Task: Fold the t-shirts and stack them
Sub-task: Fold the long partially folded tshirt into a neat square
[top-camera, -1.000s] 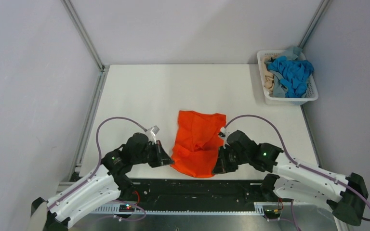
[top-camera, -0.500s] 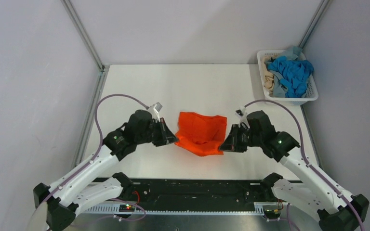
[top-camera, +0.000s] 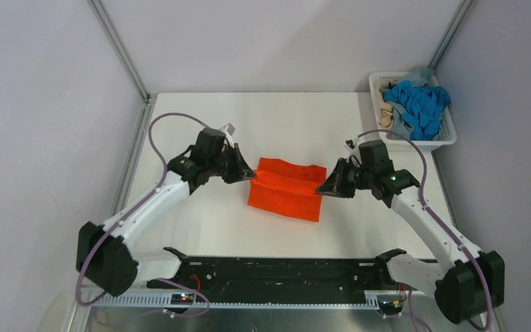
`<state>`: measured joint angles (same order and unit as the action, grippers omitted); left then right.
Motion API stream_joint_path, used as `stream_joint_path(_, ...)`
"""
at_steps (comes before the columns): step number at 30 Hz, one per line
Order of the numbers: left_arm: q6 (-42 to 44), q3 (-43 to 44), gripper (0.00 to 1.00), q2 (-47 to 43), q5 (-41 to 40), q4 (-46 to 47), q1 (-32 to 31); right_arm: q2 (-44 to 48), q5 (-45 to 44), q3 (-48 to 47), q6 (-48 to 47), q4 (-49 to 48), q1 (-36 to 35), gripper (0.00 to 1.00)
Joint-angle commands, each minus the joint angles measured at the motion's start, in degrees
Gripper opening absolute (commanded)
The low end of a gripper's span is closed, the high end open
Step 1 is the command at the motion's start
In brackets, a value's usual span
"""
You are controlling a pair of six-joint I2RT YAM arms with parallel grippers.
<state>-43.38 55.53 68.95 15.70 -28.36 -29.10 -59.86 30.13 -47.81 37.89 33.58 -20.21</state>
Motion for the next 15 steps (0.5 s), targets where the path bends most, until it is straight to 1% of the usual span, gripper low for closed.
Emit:
stream_joint_path(1,3.73,5.51,0.00,6.98,1.06,2.22,2.67,-4.84,0.04,-2.36,-0.13,-7.78,2.11,0.00)
stream_joint_path(7,4.75,13.29,0.00,20.13,3.37,2.50,4.63,-10.87,-1.24,-2.48,-1.15,-12.31,6.31,0.00)
stream_joint_path(11,5.35,16.71,0.00,25.67,1.00,2.50,5.46,-16.36,0.11,-2.54,-1.26,-16.60,8.22,0.00)
stream_joint_path(15,5.97,20.41,0.00,31.58,1.88,2.47,6.53,-22.65,1.61,-2.96,-0.01,-21.99,10.25,0.00)
